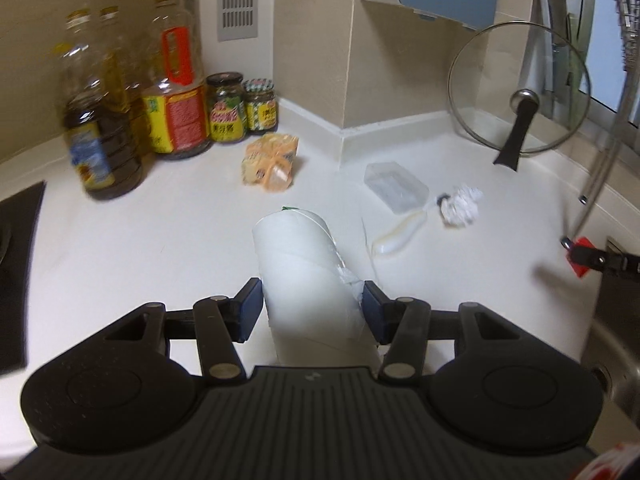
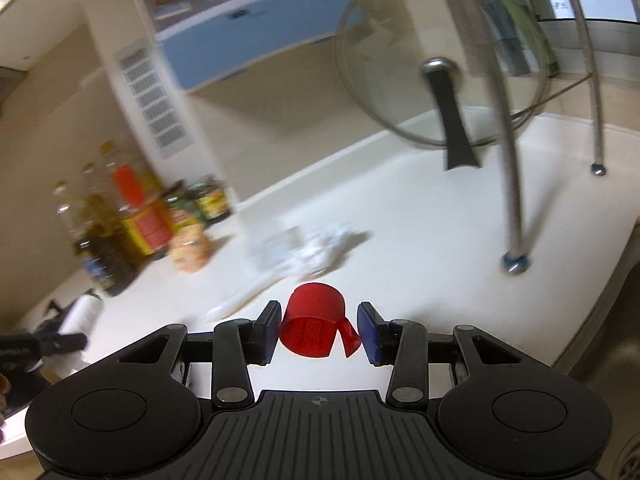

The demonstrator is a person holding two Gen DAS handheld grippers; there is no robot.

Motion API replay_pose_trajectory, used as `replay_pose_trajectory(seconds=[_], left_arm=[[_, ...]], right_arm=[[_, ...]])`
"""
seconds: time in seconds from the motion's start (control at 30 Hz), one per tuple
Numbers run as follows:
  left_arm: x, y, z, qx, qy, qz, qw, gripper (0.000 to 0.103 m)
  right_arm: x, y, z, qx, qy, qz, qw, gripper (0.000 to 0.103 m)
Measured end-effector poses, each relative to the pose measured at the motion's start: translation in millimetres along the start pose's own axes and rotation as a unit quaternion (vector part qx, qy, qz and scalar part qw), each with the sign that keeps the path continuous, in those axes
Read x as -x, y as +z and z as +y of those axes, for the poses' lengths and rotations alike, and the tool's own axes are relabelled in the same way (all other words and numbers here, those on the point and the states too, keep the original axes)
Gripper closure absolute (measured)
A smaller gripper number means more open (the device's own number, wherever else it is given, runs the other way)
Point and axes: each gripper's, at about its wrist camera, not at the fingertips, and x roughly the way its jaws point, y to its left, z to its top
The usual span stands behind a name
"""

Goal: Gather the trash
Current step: 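Carry the paper roll and red cup down over the trash bin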

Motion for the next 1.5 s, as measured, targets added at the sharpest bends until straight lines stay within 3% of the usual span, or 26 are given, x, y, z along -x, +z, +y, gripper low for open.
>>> replay_pose_trajectory(seconds=[0.3,0.67,0.93,1.2,1.5], left_arm=[[58,-72,35,0.032,-0.014,0.028,0.999,0.052],[62,-145,59,0.07,-0.03,0.089,0.9931,0.052],[36,-176,60,0.092,-0.039,0.119,0.9878,0.052],[-14,-206,55,0.115,-0.043,0.165,0.9787,0.052],[-65,-228,50,0.125,-0.031,0.185,0.9743,0.052]], right_arm=[[10,-58,93,0.033,0.07,0.057,0.995,0.061],[-12,-150,156,0.073,0.094,0.157,0.98,0.061],[-37,-197,147,0.079,0.066,0.203,0.974,0.061],[-71,-226,124,0.07,0.034,0.226,0.971,0.061],[-111,-246,102,0.059,0.011,0.238,0.969,0.061]])
